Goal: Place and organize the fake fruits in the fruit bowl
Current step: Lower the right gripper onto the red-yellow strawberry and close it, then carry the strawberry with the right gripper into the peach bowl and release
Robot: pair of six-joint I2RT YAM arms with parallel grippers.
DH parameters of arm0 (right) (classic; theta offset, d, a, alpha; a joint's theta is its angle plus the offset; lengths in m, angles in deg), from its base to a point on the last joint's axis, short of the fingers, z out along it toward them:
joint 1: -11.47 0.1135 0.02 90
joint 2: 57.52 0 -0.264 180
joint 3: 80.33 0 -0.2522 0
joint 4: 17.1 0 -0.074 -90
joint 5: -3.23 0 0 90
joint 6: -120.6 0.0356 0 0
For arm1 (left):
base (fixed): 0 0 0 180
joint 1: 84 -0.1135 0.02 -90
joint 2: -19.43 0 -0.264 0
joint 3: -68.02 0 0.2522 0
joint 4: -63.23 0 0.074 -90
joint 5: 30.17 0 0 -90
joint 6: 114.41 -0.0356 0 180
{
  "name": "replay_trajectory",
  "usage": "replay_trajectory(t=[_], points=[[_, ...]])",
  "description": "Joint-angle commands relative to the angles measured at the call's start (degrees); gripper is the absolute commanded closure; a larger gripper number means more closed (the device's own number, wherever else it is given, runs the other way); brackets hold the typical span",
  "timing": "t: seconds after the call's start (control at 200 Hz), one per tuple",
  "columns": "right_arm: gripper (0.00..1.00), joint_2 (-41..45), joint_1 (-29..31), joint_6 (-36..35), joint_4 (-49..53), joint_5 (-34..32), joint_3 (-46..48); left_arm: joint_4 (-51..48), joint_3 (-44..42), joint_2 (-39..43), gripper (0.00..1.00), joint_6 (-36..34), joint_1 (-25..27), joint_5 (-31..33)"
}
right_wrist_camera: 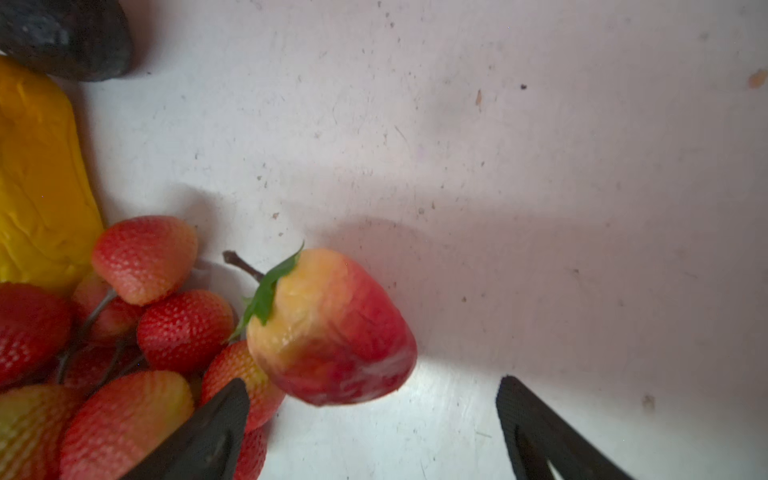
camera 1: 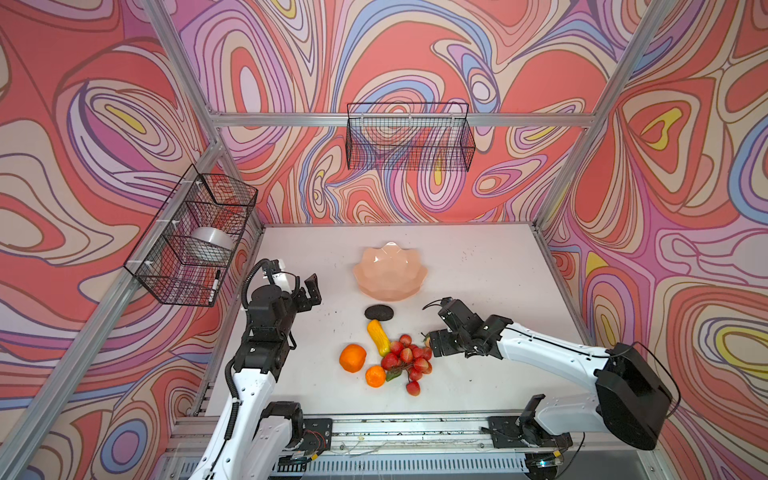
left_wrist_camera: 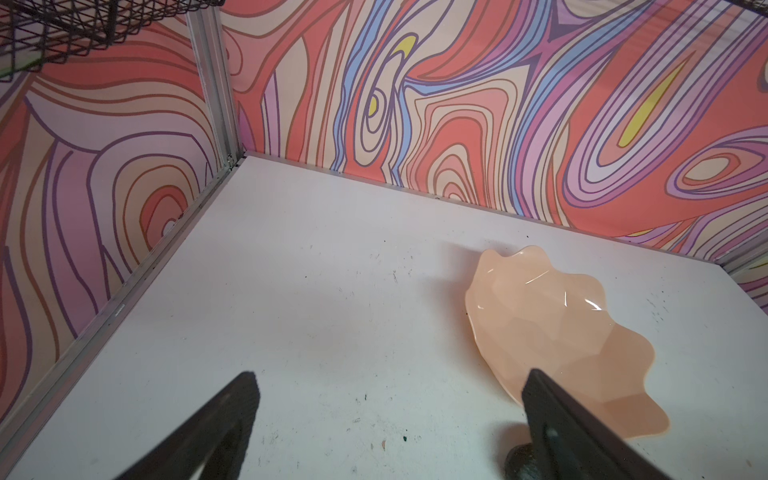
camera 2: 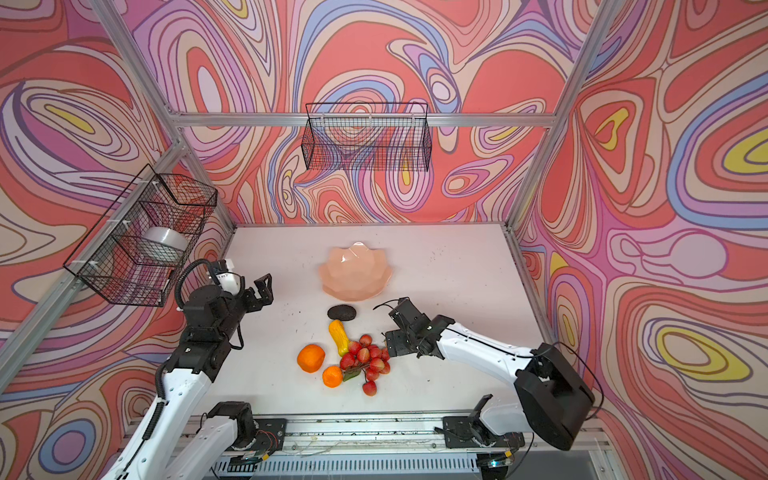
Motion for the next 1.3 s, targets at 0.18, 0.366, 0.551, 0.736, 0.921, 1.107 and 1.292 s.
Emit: replay_trajectory(t=[0.18, 0.366, 0.551, 0.736, 0.921, 1.107, 1.292], points=[[0.06, -7.54, 0.34, -1.42, -7.77, -1.19, -2.10, -0.61, 1.59, 0.11, 0.00, 0.51, -0.24, -1.28], [0.28, -7.91, 0.34, 0.30, -5.50, -5.26, -2.78, -0.80, 1.44, 0.02, 0.00, 1.21, -0.24, -2.17], [0.49, -1.20, 0.35, 3.35, 0.40, -9.38, -2.81, -1.61, 2.12, -1.27, 0.00, 1.64, -0.24, -2.62], [0.57, 3.53, 0.38, 1.54, 3.49, -8.61, -11.01, -2.03, 2.36, -1.90, 0.00, 2.26, -0.24, -2.77], [0.57, -11.55, 0.19, -7.80, 5.37, -6.25, -33.63, -6.05, 3.92, -3.49, 0.00, 3.19, -0.24, -0.23], [0.57, -31.77, -0.56, -12.92, 8.25, -4.14, -56.09, -16.63, 6.03, -2.30, 0.01, 6.27, -0.24, -1.04], [0.57, -45.97, -3.22, -14.56, 9.43, -2.25, -68.52, -33.45, 11.17, -2.77, 0.04, 7.52, -0.24, -10.22]])
